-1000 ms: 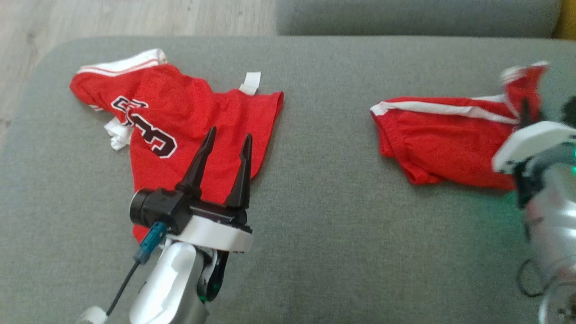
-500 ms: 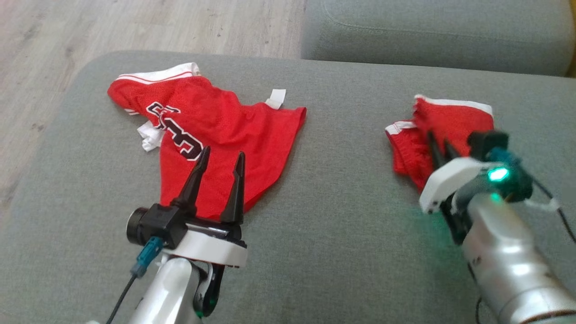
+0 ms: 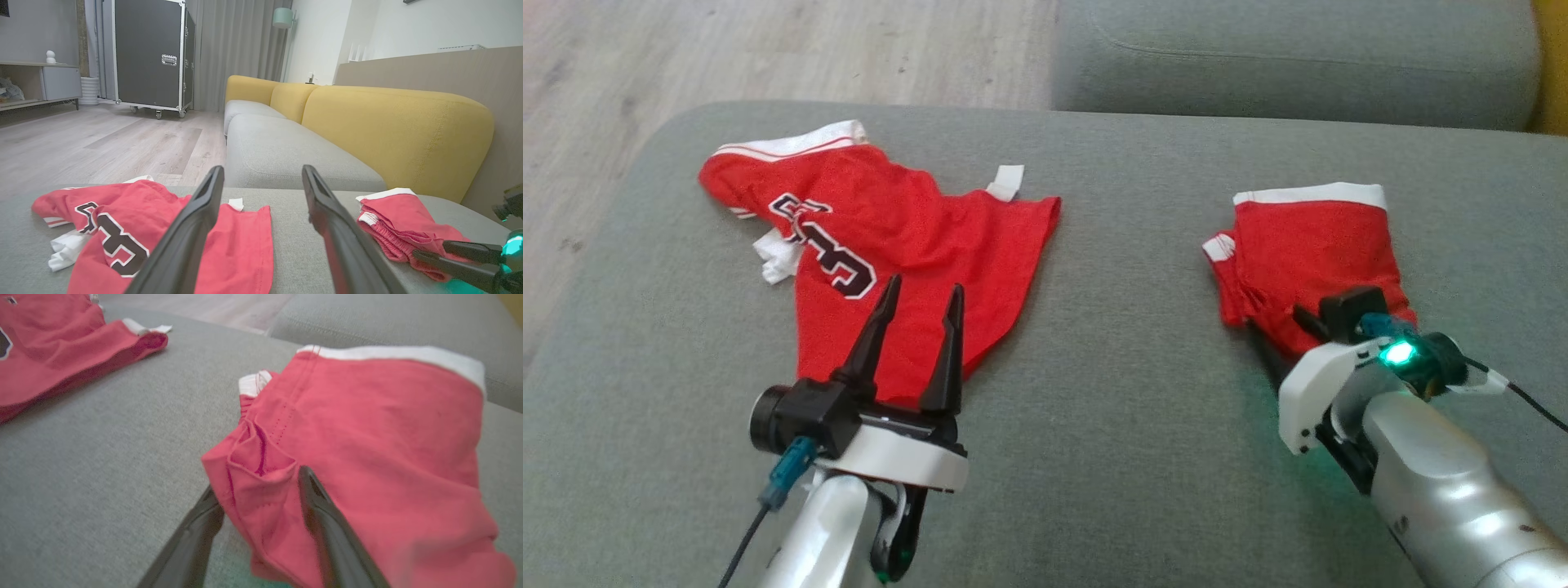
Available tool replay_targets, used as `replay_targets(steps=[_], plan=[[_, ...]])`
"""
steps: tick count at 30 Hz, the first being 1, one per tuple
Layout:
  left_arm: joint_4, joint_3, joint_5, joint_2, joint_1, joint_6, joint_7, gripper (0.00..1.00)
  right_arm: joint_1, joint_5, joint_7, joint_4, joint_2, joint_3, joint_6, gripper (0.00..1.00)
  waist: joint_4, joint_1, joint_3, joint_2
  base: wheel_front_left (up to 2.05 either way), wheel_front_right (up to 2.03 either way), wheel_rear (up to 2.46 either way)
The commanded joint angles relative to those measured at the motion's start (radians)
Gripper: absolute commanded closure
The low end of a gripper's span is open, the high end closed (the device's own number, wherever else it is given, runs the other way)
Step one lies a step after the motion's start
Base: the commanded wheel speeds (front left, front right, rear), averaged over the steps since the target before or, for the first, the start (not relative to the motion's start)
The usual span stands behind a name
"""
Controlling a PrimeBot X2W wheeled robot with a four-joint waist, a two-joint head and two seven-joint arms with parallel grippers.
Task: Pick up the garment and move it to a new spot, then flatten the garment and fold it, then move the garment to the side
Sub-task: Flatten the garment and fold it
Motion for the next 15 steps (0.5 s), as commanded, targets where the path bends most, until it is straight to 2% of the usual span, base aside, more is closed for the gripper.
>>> replay_targets(steps=[1,4,9,12,15], plan=[[-0.028,0.039,0.004,0.006,-0.029,-0.001,-0.005,0.00,-0.011,0.030,0.001,-0.033,-0.001,0.026,0.002,0.00,-0.015,0.0000,-0.001,0.0000,0.00,0.00,0.00],[-0.030,0.053,0.010,0.006,-0.028,0.000,-0.005,0.00,-0.039,0.100,-0.011,-0.075,-0.024,0.049,0.002,0.00,-0.051,0.0000,-0.004,0.0000,0.00,0.00,0.00],[-0.042,0.075,0.017,0.006,-0.029,-0.007,-0.005,0.00,-0.082,0.216,-0.056,-0.158,-0.090,0.021,0.002,0.00,-0.118,0.0000,-0.020,0.0000,0.00,0.00,0.00],[-0.053,0.085,0.015,0.006,-0.026,-0.008,-0.005,0.00,-0.088,0.251,-0.084,-0.206,-0.128,-0.019,0.002,0.00,-0.160,0.0000,-0.033,0.0000,0.00,0.00,0.00],[-0.064,0.092,0.015,0.006,-0.024,-0.008,-0.005,0.00,-0.085,0.248,-0.103,-0.251,-0.151,-0.101,0.002,0.00,-0.200,0.0000,-0.043,0.0000,0.00,0.00,0.00]])
